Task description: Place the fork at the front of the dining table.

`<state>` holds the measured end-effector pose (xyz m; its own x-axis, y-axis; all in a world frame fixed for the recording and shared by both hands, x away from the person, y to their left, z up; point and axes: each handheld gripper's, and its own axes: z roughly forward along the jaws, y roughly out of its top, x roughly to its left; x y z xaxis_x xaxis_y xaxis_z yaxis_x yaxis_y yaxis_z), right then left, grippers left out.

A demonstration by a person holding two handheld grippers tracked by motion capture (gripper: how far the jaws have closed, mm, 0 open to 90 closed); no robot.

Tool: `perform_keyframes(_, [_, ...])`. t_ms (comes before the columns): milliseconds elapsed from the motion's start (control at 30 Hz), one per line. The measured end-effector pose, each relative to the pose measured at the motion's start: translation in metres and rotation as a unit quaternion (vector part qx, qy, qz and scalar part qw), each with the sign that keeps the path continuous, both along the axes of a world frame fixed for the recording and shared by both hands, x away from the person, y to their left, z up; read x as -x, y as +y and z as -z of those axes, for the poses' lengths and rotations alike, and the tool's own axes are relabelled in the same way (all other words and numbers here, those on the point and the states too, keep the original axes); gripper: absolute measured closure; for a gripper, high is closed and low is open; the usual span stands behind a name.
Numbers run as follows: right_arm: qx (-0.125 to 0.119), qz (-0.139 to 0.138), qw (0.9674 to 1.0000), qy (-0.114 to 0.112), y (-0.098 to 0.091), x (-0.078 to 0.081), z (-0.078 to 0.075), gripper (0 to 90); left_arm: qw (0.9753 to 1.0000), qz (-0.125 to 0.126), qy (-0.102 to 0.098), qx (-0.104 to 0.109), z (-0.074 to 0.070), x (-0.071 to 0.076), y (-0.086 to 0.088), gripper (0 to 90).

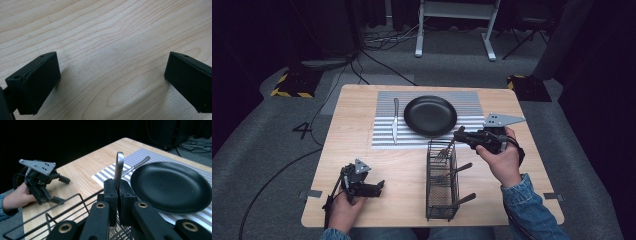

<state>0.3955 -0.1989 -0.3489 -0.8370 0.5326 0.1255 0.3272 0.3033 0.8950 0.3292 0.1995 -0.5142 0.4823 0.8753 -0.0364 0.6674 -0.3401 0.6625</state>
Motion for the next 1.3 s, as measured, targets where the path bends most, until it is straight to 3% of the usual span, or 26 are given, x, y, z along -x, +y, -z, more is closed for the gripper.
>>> perform_keyframes(700, [-0.024, 0.005, 0.9991, -0.034, -0.021, 0.009, -0.050, 87.1, 1.0000, 0.000, 0.000, 0.000, 0.000, 0.000, 0.000, 0.4])
perform_keyframes(1300, [-0.030, 0.045, 0.9975, -0.046, -0.044, -0.004, -0.063, 87.1, 1.0000, 0.000, 0.000, 0.000, 0.000, 0.000, 0.000, 0.4])
